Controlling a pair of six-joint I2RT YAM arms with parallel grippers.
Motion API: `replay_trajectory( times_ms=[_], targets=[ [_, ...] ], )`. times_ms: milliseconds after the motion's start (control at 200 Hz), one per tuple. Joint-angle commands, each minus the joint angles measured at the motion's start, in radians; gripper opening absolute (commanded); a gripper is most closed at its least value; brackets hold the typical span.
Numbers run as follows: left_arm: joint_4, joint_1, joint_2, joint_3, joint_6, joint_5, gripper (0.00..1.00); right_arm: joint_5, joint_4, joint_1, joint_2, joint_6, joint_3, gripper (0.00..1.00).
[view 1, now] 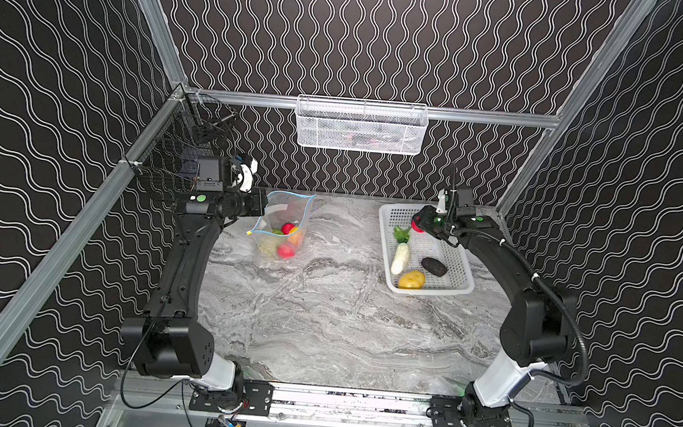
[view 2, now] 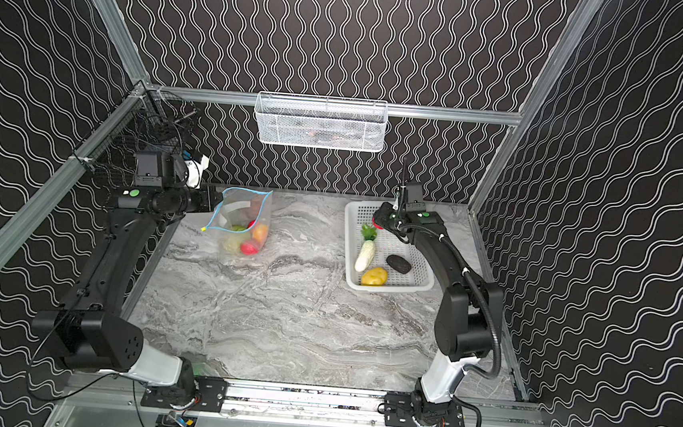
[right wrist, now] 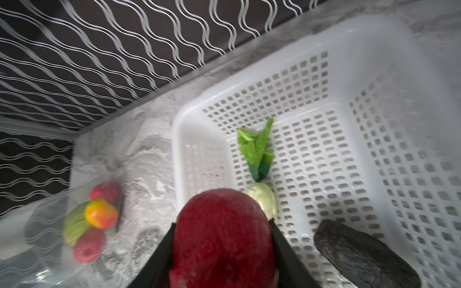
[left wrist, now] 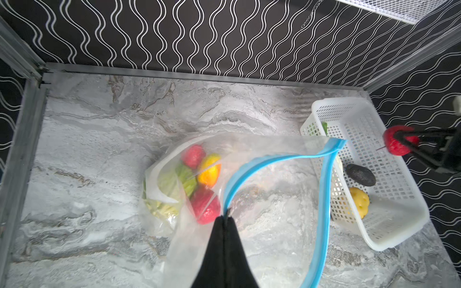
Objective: Place the food in the zip-top bag and seal the zipper
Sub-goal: 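Lift the red apple and carry it toward the bag with the right gripper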
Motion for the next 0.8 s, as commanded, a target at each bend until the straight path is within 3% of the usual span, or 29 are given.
replay_trajectory(
  times_ms=[0, 260, 425, 581, 796],
  targets=[
    [-0.024, 0.001, -0.013, -0.001, 0.043, 0.000, 0.00, -0.060, 0.144, 0.012, -0.038, 0.058, -0.031, 0.25],
    [0.036, 0.001, -0.085, -0.100, -0.001, 0.040, 0.00, -0.030, 0.241, 0.118, -0.079, 0.083, -0.031, 0.24],
    [0.071, 0.008, -0.116, -0.146, -0.020, 0.048, 0.00, -0.057, 0.262, 0.192, -0.056, 0.085, 0.046, 0.23],
    [0.087, 0.037, -0.095, -0.146, -0.074, 0.161, 0.00, -0.124, 0.320, 0.251, -0.022, 0.120, 0.084, 0.23],
    [0.095, 0.050, -0.066, -0.154, -0.099, 0.156, 0.00, -0.171, 0.396, 0.290, 0.035, 0.100, 0.131, 0.22]
  ],
)
